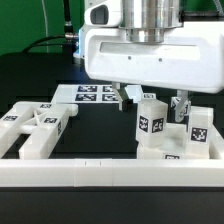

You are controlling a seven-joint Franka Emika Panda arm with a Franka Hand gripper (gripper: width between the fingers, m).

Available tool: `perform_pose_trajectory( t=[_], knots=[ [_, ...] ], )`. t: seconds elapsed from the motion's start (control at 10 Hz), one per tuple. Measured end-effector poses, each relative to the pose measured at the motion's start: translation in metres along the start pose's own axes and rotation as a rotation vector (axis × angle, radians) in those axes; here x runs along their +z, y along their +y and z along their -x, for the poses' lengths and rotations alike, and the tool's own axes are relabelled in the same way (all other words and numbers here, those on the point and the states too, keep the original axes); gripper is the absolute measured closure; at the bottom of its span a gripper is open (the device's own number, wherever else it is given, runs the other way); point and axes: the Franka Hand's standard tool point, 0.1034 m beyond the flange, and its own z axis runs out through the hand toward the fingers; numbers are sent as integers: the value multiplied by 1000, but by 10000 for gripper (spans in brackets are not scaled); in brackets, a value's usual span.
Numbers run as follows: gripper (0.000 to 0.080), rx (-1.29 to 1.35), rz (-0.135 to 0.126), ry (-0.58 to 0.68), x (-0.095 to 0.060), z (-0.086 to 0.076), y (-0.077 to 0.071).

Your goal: Assemble chair

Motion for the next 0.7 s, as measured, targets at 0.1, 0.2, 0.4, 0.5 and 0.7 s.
perform_pose_trajectory(
  t=[0.1,0.2,0.4,0.5,0.7],
  knots=[
    [151,-54,0,1,0,0,-1],
    [150,-167,3,4,0,0,0],
    [150,-330,5,4,0,-1,1],
    [150,-421,8,5,0,-2,1],
    [150,-575,18,6,0,-2,1]
  ],
)
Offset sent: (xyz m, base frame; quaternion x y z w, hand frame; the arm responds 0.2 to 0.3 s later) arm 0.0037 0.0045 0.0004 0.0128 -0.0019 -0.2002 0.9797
